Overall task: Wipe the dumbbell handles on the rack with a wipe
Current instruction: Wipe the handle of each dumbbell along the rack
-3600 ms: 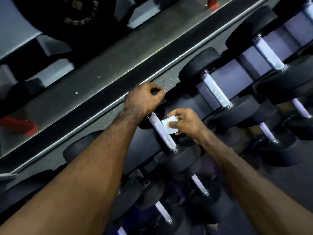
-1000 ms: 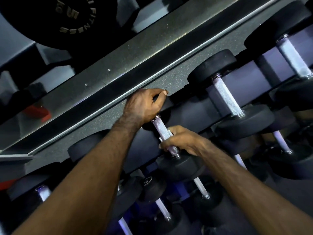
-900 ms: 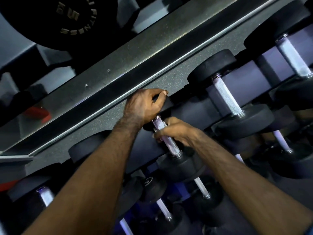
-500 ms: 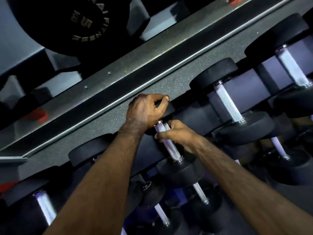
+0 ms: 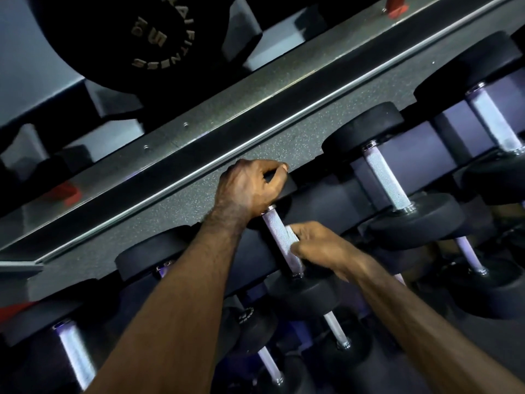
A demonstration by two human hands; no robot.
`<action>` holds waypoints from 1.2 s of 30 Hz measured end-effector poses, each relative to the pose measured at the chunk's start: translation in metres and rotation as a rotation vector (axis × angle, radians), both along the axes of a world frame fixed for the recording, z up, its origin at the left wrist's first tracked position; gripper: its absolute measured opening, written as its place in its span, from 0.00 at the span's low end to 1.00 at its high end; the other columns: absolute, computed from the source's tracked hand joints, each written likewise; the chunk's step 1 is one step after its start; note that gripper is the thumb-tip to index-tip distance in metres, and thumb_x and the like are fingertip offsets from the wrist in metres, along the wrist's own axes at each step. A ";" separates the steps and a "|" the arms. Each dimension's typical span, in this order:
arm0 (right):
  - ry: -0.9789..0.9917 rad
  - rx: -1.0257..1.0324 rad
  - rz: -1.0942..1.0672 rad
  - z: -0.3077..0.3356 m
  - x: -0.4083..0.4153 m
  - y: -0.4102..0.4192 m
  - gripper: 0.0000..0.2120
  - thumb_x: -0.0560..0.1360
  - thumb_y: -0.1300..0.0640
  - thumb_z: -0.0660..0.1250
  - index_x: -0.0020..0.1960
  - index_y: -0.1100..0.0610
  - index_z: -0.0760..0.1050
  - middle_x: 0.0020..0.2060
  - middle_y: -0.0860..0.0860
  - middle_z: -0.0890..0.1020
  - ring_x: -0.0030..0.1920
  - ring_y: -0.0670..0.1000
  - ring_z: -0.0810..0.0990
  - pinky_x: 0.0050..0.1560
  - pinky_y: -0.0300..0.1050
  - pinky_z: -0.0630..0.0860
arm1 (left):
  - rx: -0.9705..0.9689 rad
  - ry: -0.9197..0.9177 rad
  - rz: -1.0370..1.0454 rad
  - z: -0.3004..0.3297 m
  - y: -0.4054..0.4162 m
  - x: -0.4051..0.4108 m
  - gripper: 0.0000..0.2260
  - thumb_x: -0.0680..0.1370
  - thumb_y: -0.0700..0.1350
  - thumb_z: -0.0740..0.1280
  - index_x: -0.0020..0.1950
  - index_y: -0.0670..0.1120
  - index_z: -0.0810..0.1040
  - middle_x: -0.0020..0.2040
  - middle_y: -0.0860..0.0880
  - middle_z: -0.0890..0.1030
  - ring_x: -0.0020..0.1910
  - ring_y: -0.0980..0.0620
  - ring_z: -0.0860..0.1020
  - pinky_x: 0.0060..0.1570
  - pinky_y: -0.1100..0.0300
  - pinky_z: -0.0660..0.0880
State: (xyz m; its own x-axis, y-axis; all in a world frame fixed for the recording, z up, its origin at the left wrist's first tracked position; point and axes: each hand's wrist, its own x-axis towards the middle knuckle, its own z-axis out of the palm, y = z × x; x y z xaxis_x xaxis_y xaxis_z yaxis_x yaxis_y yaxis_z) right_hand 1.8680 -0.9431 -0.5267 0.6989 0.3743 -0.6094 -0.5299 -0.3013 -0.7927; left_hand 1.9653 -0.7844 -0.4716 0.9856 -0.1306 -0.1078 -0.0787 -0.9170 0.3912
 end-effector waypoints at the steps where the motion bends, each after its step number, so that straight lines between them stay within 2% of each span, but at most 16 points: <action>1: 0.012 -0.023 0.025 -0.004 -0.005 -0.004 0.13 0.61 0.64 0.60 0.43 0.63 0.78 0.35 0.52 0.78 0.36 0.50 0.74 0.39 0.48 0.69 | 0.001 0.000 0.004 -0.001 0.001 -0.001 0.23 0.78 0.67 0.57 0.62 0.62 0.86 0.46 0.53 0.88 0.43 0.48 0.83 0.46 0.55 0.80; 3: -0.006 0.015 -0.042 -0.002 0.001 -0.002 0.16 0.66 0.67 0.59 0.47 0.63 0.83 0.36 0.51 0.82 0.34 0.46 0.77 0.36 0.43 0.72 | -0.001 0.005 0.003 0.000 0.000 0.000 0.24 0.77 0.68 0.56 0.62 0.62 0.86 0.48 0.53 0.88 0.43 0.47 0.83 0.47 0.53 0.81; 4: -0.027 0.047 -0.107 0.001 0.009 0.003 0.15 0.69 0.65 0.61 0.49 0.63 0.84 0.38 0.51 0.84 0.35 0.44 0.78 0.37 0.41 0.74 | -0.005 0.009 0.001 0.000 -0.001 0.000 0.25 0.77 0.69 0.55 0.62 0.62 0.86 0.48 0.53 0.88 0.44 0.46 0.83 0.48 0.52 0.81; 6: -0.111 0.021 -0.201 0.006 0.024 0.012 0.14 0.70 0.58 0.63 0.47 0.64 0.83 0.36 0.50 0.83 0.36 0.45 0.77 0.40 0.44 0.74 | -0.003 0.012 0.000 0.001 -0.001 0.000 0.25 0.77 0.68 0.55 0.62 0.62 0.86 0.48 0.51 0.88 0.44 0.45 0.83 0.48 0.52 0.81; 8: -0.217 -0.068 -0.193 0.002 0.021 0.013 0.11 0.73 0.59 0.61 0.44 0.66 0.78 0.31 0.53 0.75 0.32 0.45 0.71 0.36 0.49 0.69 | 0.006 0.017 -0.002 0.002 -0.001 0.000 0.23 0.78 0.67 0.56 0.63 0.62 0.86 0.48 0.48 0.88 0.45 0.44 0.83 0.47 0.54 0.79; 9: -0.252 -0.118 -0.163 0.001 0.012 0.010 0.10 0.74 0.60 0.61 0.45 0.66 0.77 0.31 0.57 0.75 0.32 0.45 0.70 0.35 0.52 0.69 | 0.004 0.019 -0.003 0.003 -0.001 0.000 0.23 0.78 0.67 0.57 0.63 0.62 0.86 0.48 0.48 0.88 0.45 0.45 0.83 0.47 0.55 0.79; 10: -0.264 -0.146 -0.135 -0.003 0.001 0.005 0.11 0.75 0.60 0.61 0.48 0.65 0.79 0.33 0.59 0.80 0.34 0.44 0.73 0.37 0.54 0.74 | -0.001 0.018 -0.002 0.003 -0.001 0.000 0.23 0.79 0.67 0.57 0.63 0.61 0.86 0.49 0.49 0.88 0.46 0.46 0.84 0.48 0.54 0.80; 12: -0.186 -0.127 -0.134 -0.002 -0.015 -0.003 0.11 0.76 0.62 0.65 0.52 0.58 0.85 0.38 0.53 0.87 0.39 0.41 0.80 0.45 0.46 0.81 | -0.013 0.007 0.004 0.002 0.000 -0.001 0.23 0.79 0.67 0.57 0.62 0.61 0.86 0.50 0.50 0.89 0.46 0.47 0.84 0.50 0.52 0.82; 14: -0.157 -0.084 -0.223 -0.002 -0.010 0.000 0.11 0.75 0.61 0.70 0.53 0.53 0.87 0.40 0.49 0.89 0.40 0.41 0.83 0.50 0.44 0.81 | -0.019 0.003 0.000 0.001 0.000 -0.001 0.23 0.78 0.67 0.57 0.62 0.61 0.86 0.49 0.50 0.89 0.45 0.46 0.84 0.49 0.52 0.82; 17: -0.178 -0.079 -0.351 0.000 0.012 0.013 0.12 0.71 0.57 0.74 0.54 0.56 0.86 0.41 0.50 0.89 0.42 0.43 0.85 0.53 0.47 0.83 | -0.017 -0.008 -0.001 0.001 0.000 -0.001 0.23 0.78 0.67 0.57 0.62 0.61 0.86 0.48 0.50 0.88 0.43 0.46 0.83 0.47 0.53 0.81; 20: -0.206 -0.192 -0.273 0.007 -0.001 0.009 0.07 0.71 0.59 0.74 0.49 0.56 0.85 0.39 0.53 0.87 0.39 0.45 0.84 0.47 0.48 0.82 | -0.024 -0.001 0.001 -0.001 0.000 0.000 0.23 0.78 0.67 0.57 0.62 0.62 0.86 0.52 0.53 0.89 0.48 0.47 0.85 0.51 0.52 0.82; 22: -0.179 -0.250 -0.233 0.012 -0.017 0.002 0.07 0.71 0.60 0.75 0.47 0.53 0.86 0.38 0.48 0.88 0.42 0.46 0.87 0.50 0.49 0.82 | -0.035 -0.005 0.005 -0.003 0.000 0.000 0.24 0.78 0.68 0.56 0.62 0.62 0.86 0.55 0.54 0.88 0.50 0.48 0.85 0.53 0.52 0.82; 28: -0.241 -0.232 -0.326 0.019 0.010 0.018 0.06 0.71 0.60 0.77 0.47 0.53 0.86 0.38 0.44 0.88 0.41 0.42 0.86 0.49 0.47 0.84 | -0.037 0.001 0.004 -0.002 0.000 0.001 0.26 0.76 0.69 0.55 0.62 0.62 0.86 0.54 0.54 0.89 0.48 0.49 0.85 0.51 0.51 0.82; 31: -0.217 -0.290 -0.256 0.016 -0.009 0.009 0.08 0.69 0.59 0.76 0.47 0.51 0.85 0.37 0.42 0.87 0.39 0.44 0.86 0.46 0.49 0.84 | -0.043 0.002 0.004 -0.003 -0.001 0.001 0.26 0.76 0.69 0.55 0.62 0.63 0.86 0.55 0.54 0.88 0.49 0.49 0.85 0.52 0.51 0.82; 33: -0.178 -0.329 -0.206 0.013 -0.027 0.000 0.09 0.67 0.57 0.77 0.46 0.48 0.85 0.37 0.42 0.87 0.40 0.43 0.86 0.49 0.51 0.84 | -0.042 -0.010 0.007 -0.003 0.001 0.001 0.26 0.76 0.69 0.55 0.62 0.63 0.86 0.54 0.54 0.88 0.49 0.48 0.85 0.52 0.51 0.82; 36: -0.198 -0.326 -0.244 0.012 -0.017 0.004 0.08 0.67 0.57 0.77 0.45 0.49 0.86 0.36 0.43 0.87 0.41 0.44 0.86 0.48 0.50 0.83 | -0.045 -0.012 -0.001 -0.003 0.001 0.000 0.25 0.77 0.69 0.55 0.61 0.62 0.86 0.51 0.54 0.89 0.47 0.48 0.85 0.50 0.52 0.82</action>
State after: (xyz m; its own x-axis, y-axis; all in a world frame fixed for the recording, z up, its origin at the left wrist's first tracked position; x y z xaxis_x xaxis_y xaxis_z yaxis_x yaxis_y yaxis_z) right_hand 1.8509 -0.9395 -0.5144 0.8580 -0.0047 -0.5136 -0.4637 -0.4373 -0.7705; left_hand 1.9649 -0.7832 -0.4744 0.9867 -0.1357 -0.0899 -0.0842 -0.8982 0.4314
